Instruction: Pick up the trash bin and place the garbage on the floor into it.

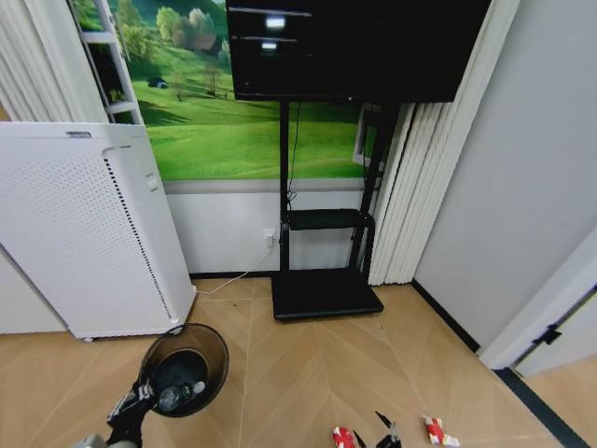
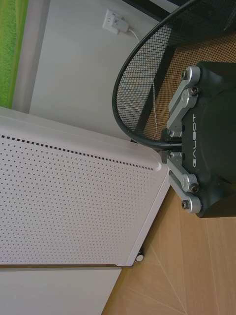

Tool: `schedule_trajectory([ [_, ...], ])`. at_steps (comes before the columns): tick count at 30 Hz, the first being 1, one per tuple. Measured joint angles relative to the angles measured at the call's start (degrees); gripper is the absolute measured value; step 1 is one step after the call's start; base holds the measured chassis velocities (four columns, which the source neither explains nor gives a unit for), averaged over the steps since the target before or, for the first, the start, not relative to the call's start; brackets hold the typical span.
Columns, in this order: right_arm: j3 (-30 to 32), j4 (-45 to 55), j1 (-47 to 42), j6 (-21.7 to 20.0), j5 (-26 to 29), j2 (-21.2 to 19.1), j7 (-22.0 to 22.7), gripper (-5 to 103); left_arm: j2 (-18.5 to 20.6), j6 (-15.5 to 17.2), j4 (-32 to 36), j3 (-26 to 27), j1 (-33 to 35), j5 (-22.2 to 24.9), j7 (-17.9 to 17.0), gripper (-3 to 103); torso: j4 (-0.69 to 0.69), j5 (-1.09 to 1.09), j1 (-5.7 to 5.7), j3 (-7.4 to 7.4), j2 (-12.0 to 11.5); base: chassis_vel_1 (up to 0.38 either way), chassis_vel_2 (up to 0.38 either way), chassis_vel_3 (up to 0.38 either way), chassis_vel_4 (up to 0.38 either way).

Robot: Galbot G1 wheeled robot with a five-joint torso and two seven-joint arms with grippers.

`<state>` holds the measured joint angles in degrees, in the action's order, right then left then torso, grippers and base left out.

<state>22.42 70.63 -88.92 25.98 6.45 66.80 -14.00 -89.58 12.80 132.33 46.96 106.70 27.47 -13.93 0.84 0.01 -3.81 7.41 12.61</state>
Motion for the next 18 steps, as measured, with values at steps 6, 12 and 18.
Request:
schedule_trajectory([
  [6,-0.3,-2.9,0.9,0.5,-1.1,1.0,0.5,100,0.0,-0.1,0.4,0.1,0.4,0.0,0.0,7,-0.01,-0.03,0.0,0.0,0.0,0.0,0.0,0.0,0.0],
  [12,-1.1,-6.1,1.8,-0.1,-1.5,2.8,0.7,100,-0.1,-0.3,0.3,0.1,0.7,-0.1,0.2,7,-0.01,-0.01,0.0,0.0,0.0,0.0,0.0,0.0,0.0],
  [18,-1.9,-6.4,1.6,-0.3,-2.6,4.4,0.9,100,0.0,-0.5,0.1,0.3,1.0,0.0,0.4,7,0.0,-0.02,0.0,0.0,0.0,0.0,0.0,0.0,0.0],
])
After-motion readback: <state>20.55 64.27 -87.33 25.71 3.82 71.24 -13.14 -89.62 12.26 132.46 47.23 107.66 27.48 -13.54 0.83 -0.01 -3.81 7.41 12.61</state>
